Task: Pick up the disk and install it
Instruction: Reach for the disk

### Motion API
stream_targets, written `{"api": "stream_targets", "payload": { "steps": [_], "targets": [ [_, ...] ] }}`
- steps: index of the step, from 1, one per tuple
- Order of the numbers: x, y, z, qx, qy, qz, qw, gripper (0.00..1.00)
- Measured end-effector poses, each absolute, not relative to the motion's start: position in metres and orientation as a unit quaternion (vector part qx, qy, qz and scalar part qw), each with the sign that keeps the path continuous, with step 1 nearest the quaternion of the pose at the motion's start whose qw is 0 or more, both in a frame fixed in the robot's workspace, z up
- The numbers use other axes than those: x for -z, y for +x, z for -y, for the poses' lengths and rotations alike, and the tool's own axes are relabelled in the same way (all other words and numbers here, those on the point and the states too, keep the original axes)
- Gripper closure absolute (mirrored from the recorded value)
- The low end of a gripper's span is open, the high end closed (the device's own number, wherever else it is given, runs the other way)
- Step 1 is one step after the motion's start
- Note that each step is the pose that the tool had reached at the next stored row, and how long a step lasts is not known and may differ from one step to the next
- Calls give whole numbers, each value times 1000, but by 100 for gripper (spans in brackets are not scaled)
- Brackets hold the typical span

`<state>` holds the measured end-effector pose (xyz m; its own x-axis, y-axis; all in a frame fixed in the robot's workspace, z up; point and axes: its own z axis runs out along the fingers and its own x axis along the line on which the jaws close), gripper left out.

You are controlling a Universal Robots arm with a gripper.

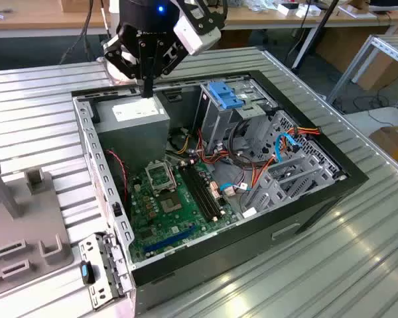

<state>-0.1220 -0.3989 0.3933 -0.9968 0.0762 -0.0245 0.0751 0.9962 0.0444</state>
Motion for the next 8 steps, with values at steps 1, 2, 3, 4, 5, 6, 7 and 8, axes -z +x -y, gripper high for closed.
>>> {"api": "stream_targets", "payload": {
  "steps": [1,2,3,4,5,6,7,8],
  "targets": [
    [-393,-122,399,-22,38,-999,13,89],
    [-393,-122,399,-22,38,-999,13,89],
    [-393,-122,399,-22,38,-999,13,89],
    [-393,-122,399,-22,38,-999,13,89],
    [-393,-122,399,-22,38,-999,13,89],
    [-393,-122,399,-22,38,-999,13,89],
    [-393,-122,399,-22,38,-999,13,89],
    [-393,-122,399,-22,38,-999,13,89]
  ]
}}
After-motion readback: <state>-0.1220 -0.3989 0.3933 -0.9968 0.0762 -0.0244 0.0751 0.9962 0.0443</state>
